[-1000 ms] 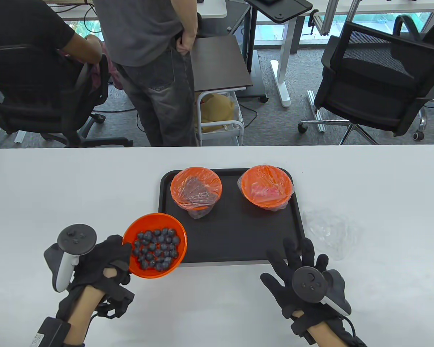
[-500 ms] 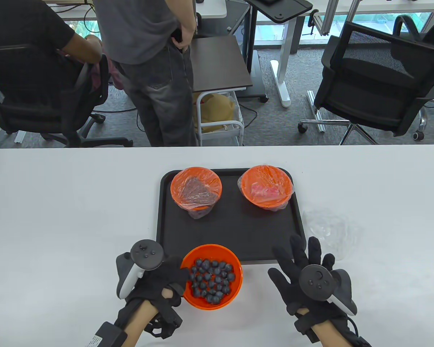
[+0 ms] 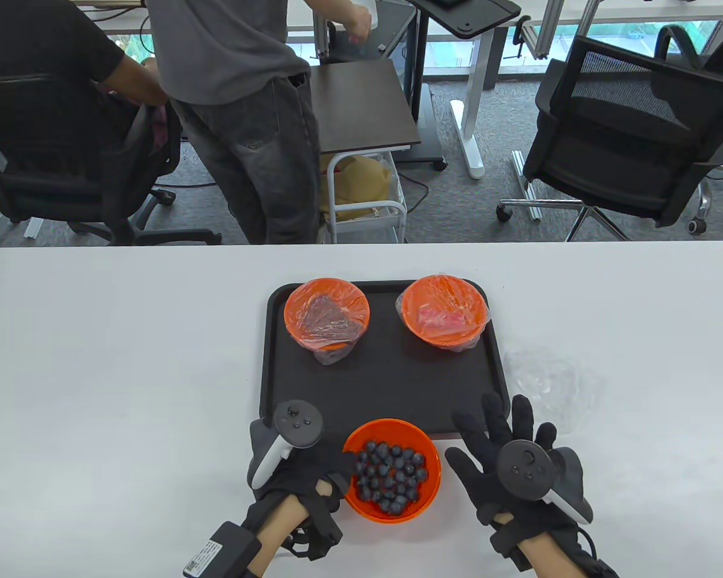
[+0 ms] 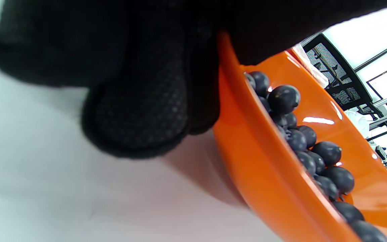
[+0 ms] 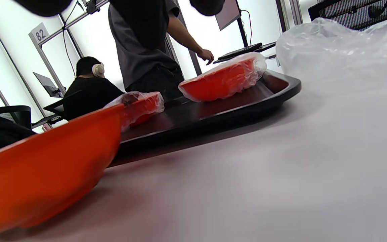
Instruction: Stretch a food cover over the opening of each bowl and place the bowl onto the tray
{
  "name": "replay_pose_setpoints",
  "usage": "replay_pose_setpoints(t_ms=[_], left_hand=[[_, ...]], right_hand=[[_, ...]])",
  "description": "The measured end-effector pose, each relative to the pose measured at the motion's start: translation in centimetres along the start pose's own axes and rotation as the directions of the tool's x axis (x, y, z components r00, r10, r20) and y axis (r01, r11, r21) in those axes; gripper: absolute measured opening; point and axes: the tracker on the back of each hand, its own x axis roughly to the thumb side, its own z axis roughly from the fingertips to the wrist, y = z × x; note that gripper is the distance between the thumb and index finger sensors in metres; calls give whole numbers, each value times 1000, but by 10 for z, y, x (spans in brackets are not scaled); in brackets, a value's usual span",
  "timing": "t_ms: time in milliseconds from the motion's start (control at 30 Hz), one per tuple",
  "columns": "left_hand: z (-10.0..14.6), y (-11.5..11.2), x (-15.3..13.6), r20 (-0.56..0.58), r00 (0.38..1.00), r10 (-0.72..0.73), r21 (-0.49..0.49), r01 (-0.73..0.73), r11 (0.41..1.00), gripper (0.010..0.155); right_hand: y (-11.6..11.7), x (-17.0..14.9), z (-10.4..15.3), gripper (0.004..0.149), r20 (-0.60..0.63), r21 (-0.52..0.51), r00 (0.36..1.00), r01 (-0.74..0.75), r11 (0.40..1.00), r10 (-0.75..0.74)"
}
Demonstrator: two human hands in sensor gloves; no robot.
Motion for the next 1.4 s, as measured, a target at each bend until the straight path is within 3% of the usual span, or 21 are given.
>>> replay_pose_setpoints(t_ms=[633,733,833,933,1033,1200,1300,1400], left_hand=[[0,-5,-2,-19,999,29,-9,-29,1000,59],[12,4,-2,-56,998,35,26,-33,999,71],[36,24,3,-6,1000,20,83,-20,996,75],[58,46,10,100,986,-135,284,102,953,79],[69,59,9,107,948,-299,445,224,867,82],[66,53,1,68,941,-330,432,271,860,89],[60,46,-5,-13,896,-444,454,401,796,91],[54,44,-12,-75,868,-492,425,474,771,91]], right_hand=[[-1,-3,0,78,-16,5,1000,10,1000,-10],[-4,-7,1,78,-22,-4,999,28,1000,-28],[-9,-14,2,78,-34,-20,998,54,998,-55],[-12,-21,2,77,-40,-44,997,63,997,-64],[-15,-28,1,78,-57,-67,996,71,995,-75],[-18,-34,1,79,-72,-99,993,88,991,-95],[-18,-37,1,80,-87,-103,993,76,992,-85],[-20,-38,3,83,-116,-112,990,62,992,-75]])
